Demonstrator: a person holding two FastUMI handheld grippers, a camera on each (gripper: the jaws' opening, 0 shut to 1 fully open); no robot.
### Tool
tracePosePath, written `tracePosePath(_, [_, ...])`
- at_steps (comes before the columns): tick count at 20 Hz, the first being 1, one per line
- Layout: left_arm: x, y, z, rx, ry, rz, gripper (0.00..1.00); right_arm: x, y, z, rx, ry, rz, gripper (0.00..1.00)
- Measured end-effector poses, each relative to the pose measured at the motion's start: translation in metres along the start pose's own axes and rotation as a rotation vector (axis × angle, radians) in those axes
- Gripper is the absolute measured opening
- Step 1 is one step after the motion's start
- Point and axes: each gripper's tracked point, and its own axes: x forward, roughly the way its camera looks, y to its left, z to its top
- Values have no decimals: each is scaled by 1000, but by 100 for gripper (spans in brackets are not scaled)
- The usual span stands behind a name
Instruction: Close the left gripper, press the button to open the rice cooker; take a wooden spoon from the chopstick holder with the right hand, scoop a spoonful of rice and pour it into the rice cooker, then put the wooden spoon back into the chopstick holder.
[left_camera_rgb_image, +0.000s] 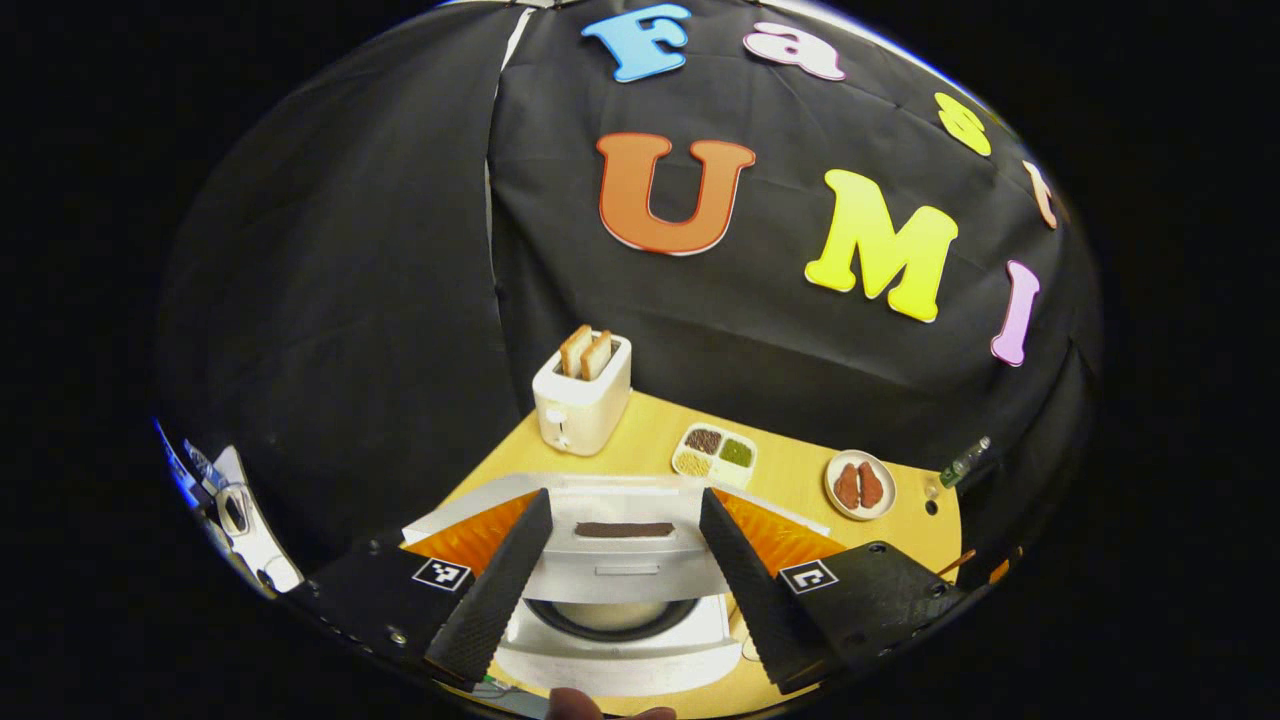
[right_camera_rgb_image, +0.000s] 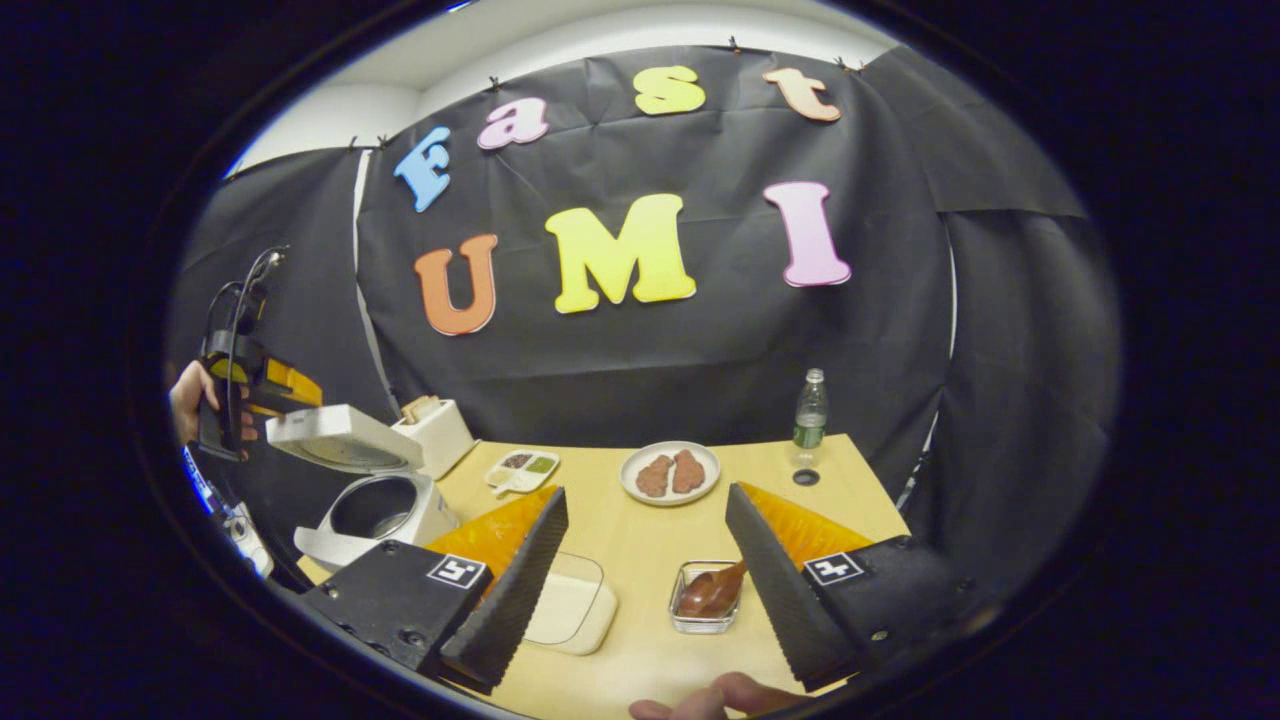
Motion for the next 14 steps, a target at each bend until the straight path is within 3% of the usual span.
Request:
tracePosePath(7, [7,2,-92,9,168,33,96,-2,11,-21,0,36,35,97])
tracePosePath(14, [27,7,-139,-30,292,80,97,8,14,-32,-1,68,82,99])
